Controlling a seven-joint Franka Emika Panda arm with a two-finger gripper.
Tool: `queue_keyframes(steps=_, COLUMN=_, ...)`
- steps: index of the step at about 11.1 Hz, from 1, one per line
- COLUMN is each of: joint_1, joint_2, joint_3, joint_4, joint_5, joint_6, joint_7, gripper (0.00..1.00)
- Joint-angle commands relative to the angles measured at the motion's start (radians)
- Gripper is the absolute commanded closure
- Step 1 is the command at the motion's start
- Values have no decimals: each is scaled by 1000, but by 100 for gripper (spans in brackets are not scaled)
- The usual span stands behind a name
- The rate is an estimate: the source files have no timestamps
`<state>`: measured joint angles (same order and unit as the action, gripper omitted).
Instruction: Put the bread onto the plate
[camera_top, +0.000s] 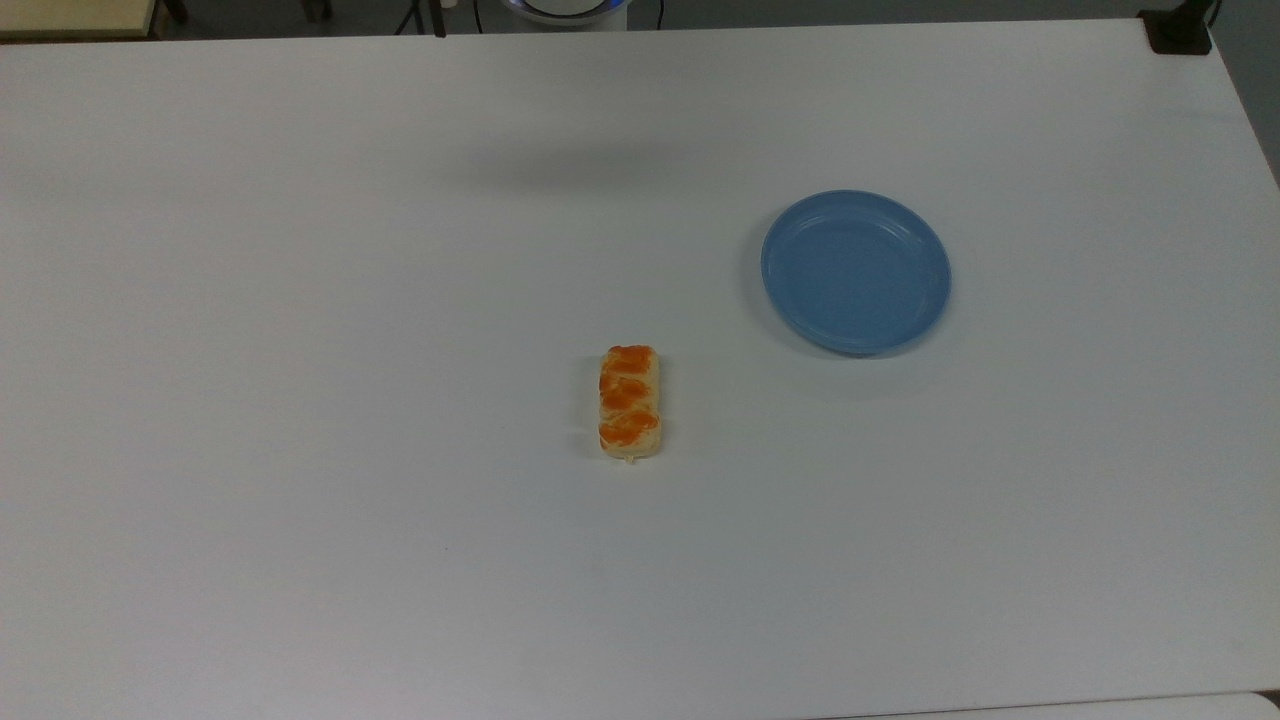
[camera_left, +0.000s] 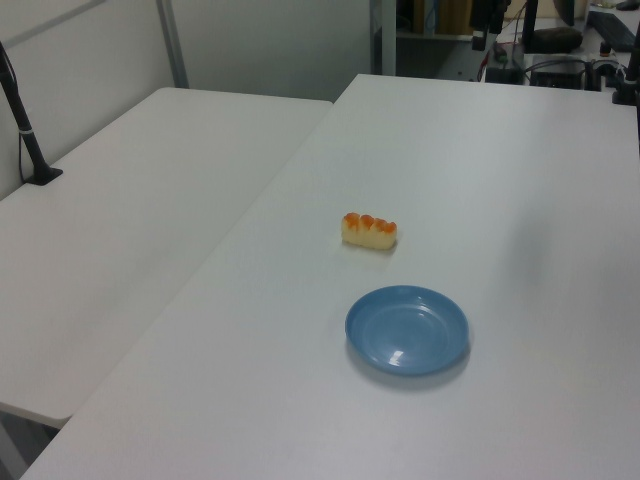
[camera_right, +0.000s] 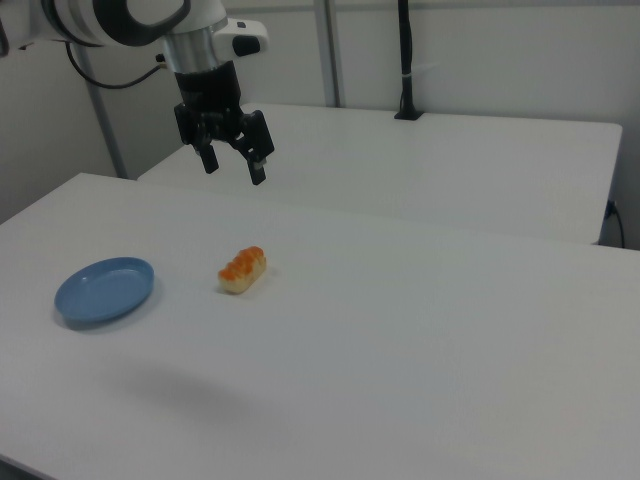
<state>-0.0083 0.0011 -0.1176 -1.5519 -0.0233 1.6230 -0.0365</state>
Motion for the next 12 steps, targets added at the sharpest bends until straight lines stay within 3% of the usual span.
queue_keyframes(steps=1, joint_1=14, joint_2=2, joint_3=-5, joint_4=-16, joint_5=14, joint_6=26, joint_7=-28, gripper=0)
queue_keyframes(steps=8, joint_1=13, joint_2=4, joint_3=-5, joint_4=-13, joint_5=0, joint_6=23, joint_7=-33, gripper=0)
queue_keyframes(steps=12, joint_1=11, joint_2=63, joint_3=-2, joint_4=-14, joint_5=-33, joint_6=69, joint_7=-34, gripper=0)
